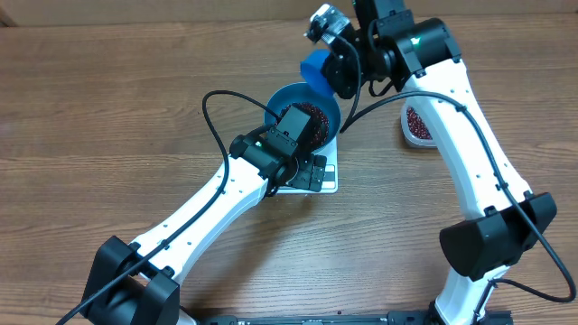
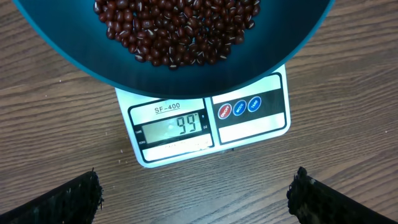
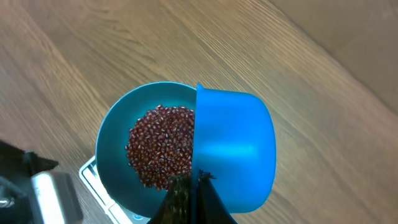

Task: Scoop item into bowl and weigh 150g on scale
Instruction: 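Tilt the blue scoop to pour beans into the teal bowl, then move the empty scoop back into the bean tub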

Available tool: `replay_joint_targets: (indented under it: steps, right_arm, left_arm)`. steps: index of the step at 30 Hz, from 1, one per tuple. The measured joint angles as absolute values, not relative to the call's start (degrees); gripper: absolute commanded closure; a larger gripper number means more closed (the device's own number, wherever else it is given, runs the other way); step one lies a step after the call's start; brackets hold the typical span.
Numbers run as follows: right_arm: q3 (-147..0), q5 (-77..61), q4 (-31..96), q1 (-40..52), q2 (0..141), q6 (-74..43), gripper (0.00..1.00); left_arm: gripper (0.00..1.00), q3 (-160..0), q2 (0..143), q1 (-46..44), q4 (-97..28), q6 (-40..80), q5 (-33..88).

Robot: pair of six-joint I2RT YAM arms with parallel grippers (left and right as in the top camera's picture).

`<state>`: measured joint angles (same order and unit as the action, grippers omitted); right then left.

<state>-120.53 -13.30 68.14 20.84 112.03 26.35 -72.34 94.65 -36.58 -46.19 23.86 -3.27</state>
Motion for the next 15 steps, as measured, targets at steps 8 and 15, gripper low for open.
replay_joint_targets:
  steps: [8, 15]
  right_arm:
    - [-120.53, -16.23, 72.12, 12.36, 112.03, 13.41, 0.96]
    - [-120.53, -18.15, 77.97, 2.68, 112.03, 9.85, 0.96]
  left_arm:
    - [0.0, -72.34, 94.65, -36.58, -46.19, 23.86, -3.27]
    - [0.0, -72.34, 94.65, -36.58, -46.19, 23.86, -3.27]
